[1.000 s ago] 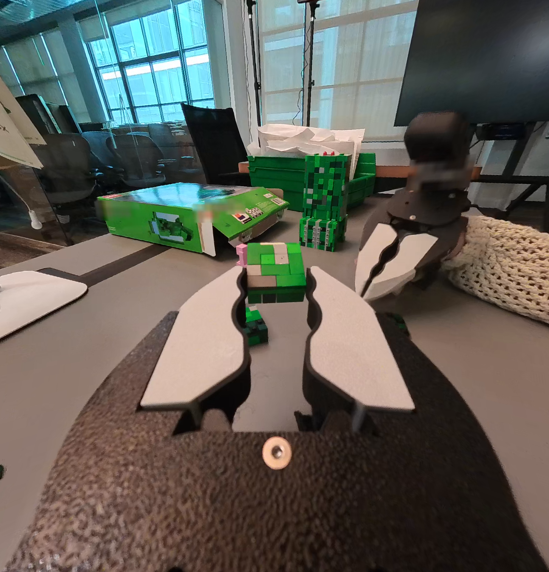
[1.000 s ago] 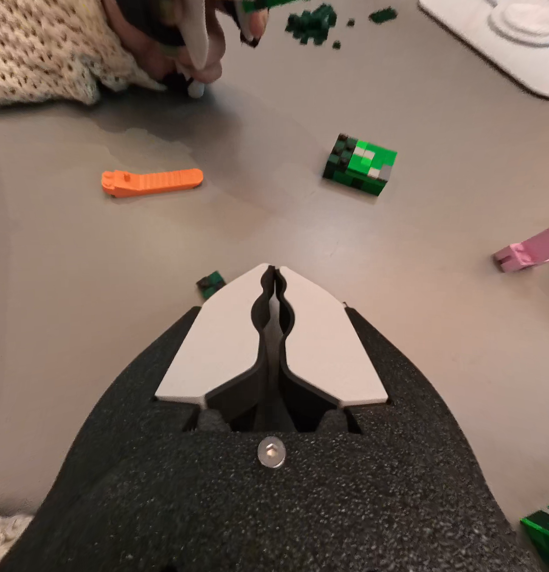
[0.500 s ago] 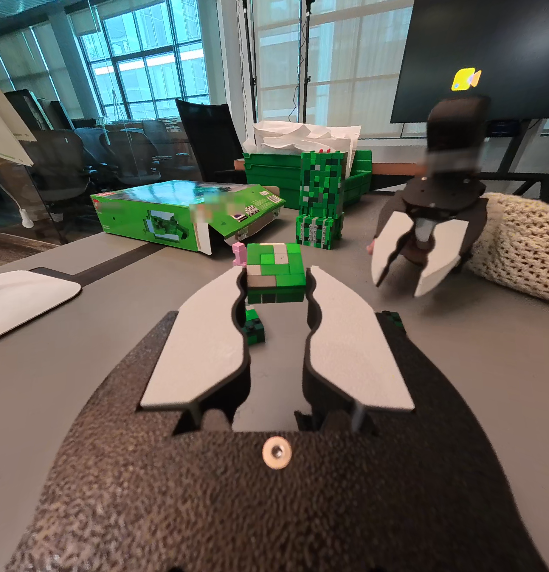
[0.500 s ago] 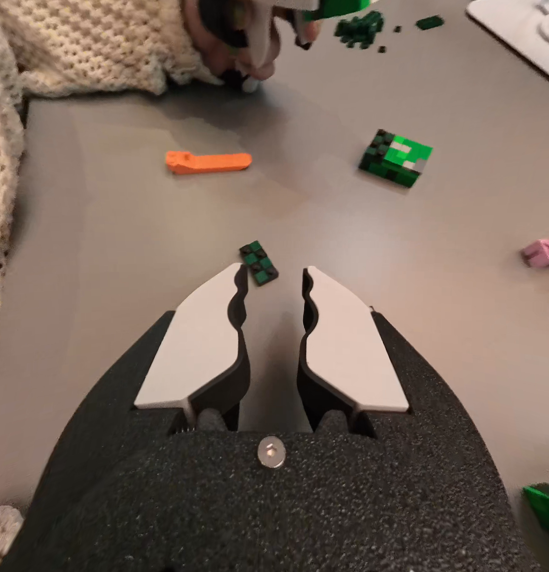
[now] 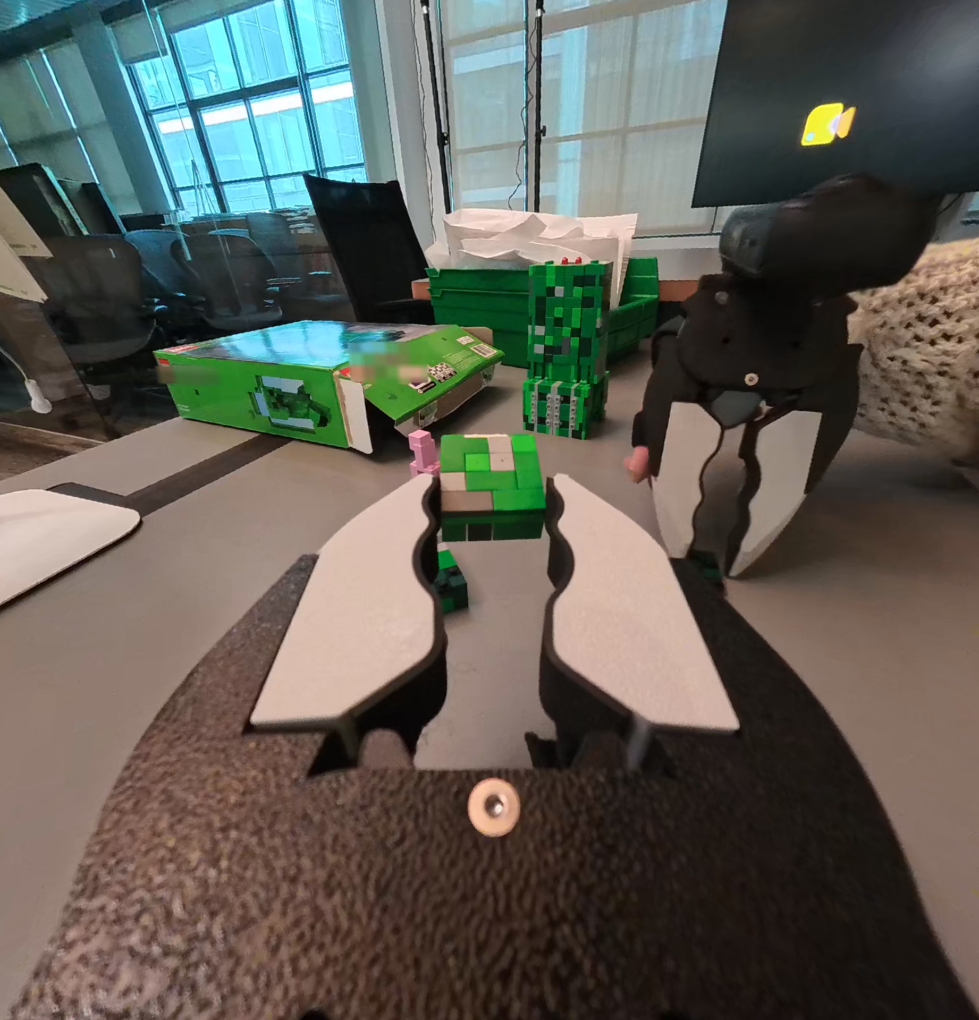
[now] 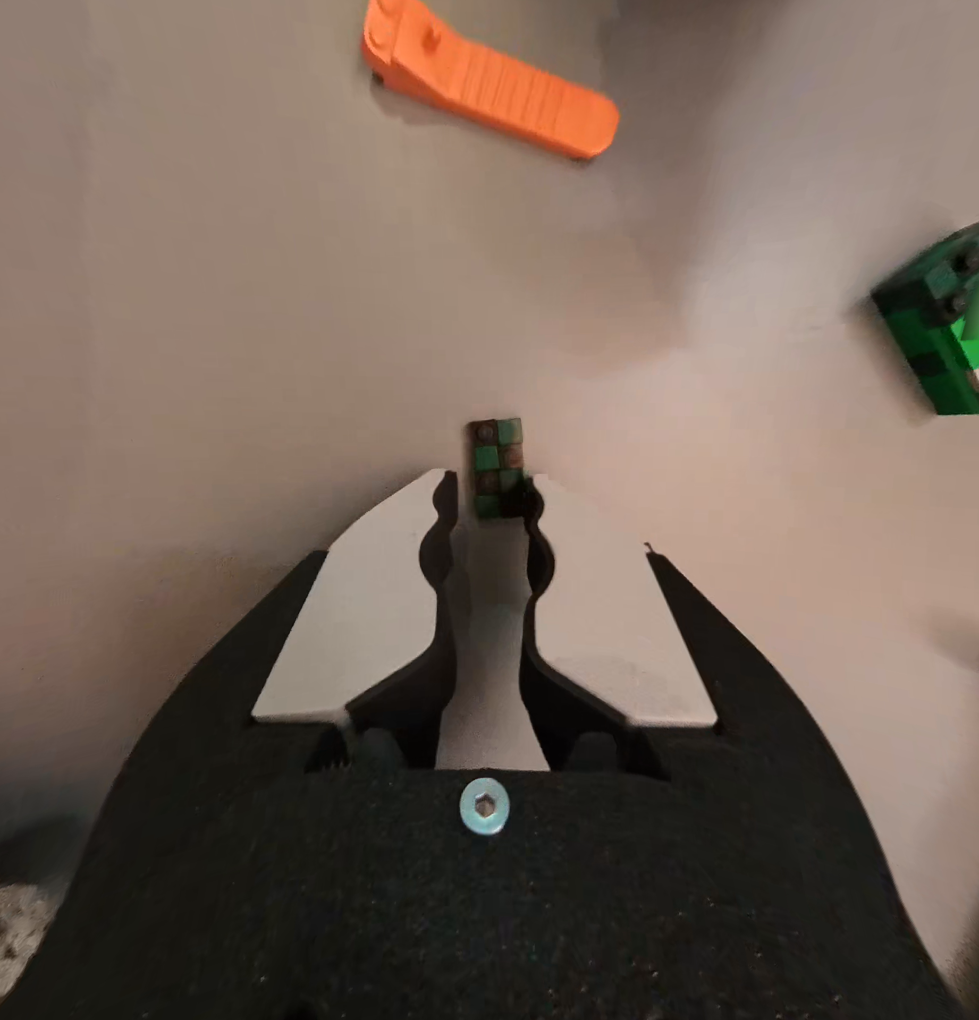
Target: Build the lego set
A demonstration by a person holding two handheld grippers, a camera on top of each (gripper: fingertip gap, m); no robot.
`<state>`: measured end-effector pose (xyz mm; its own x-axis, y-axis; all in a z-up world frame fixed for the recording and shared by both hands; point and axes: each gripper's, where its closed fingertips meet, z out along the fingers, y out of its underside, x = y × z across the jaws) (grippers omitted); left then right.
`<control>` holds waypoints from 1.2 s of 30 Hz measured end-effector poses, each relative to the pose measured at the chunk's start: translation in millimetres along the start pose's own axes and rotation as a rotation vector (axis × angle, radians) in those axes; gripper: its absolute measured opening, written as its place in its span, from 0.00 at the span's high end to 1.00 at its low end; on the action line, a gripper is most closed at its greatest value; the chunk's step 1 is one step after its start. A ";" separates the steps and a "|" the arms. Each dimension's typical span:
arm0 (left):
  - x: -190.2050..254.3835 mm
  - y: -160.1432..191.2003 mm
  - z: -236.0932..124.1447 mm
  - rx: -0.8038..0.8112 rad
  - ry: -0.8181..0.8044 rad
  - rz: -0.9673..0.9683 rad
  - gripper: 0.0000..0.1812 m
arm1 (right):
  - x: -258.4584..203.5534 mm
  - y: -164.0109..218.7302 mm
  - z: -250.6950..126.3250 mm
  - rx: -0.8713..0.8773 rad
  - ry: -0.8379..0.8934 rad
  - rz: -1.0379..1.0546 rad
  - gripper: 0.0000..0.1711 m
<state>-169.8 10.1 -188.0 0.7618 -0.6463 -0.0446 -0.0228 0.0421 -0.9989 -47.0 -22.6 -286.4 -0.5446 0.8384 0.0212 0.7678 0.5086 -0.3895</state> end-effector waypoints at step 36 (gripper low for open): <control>-45.1 -74.1 -49.2 0.241 -0.699 0.565 0.80 | 122.2 -192.4 -132.2 0.355 0.942 0.065 0.91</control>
<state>-234.3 -1.3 -112.8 0.8975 0.1205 -0.4242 -0.4334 0.4186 -0.7981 -216.7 7.9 -87.1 0.1009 0.7541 0.6490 0.5582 0.4971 -0.6643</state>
